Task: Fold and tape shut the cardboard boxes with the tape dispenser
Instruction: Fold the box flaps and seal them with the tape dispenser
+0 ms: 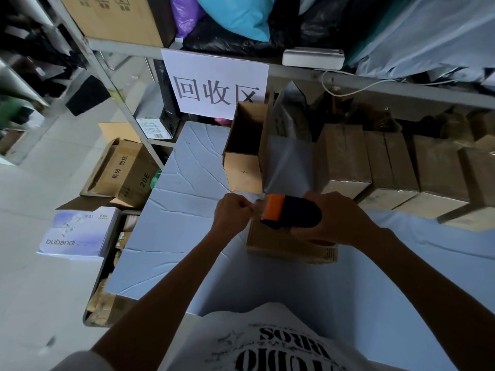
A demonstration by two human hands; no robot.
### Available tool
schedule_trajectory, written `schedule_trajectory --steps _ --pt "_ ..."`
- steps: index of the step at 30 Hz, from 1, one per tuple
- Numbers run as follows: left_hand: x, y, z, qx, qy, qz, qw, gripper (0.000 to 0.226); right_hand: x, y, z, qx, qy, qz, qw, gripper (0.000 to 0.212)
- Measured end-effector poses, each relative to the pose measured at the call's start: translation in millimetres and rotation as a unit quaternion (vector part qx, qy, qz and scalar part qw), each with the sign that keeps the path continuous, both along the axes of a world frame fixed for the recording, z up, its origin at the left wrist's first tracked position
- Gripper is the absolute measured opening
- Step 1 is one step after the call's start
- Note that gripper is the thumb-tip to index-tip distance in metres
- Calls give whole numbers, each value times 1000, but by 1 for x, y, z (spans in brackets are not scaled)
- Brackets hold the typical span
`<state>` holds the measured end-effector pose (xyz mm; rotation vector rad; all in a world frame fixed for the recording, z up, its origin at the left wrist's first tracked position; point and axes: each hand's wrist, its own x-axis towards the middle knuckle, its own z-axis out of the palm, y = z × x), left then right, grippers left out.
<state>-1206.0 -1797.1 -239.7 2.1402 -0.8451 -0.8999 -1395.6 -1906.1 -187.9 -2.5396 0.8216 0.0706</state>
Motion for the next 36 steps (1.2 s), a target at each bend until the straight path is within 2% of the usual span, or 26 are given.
schedule_trajectory --steps 3,11,21,29,33,36 --pt "1 7 -3 -2 -21 5 1000 18 3 0 1 -22 6 16 1000 55" --pt "6 14 -11 -4 -14 27 1000 28 13 4 -2 -33 22 27 999 58" --pt "6 17 -22 -7 12 30 999 24 19 3 -4 -53 60 45 996 63" --pt "6 19 -34 18 66 21 997 21 26 3 -6 -65 85 59 993 57" --pt "4 22 -34 15 14 -15 1000 16 27 4 -5 -74 77 54 993 57" --pt "3 26 -34 16 7 -37 999 11 27 4 -5 -71 75 55 993 58"
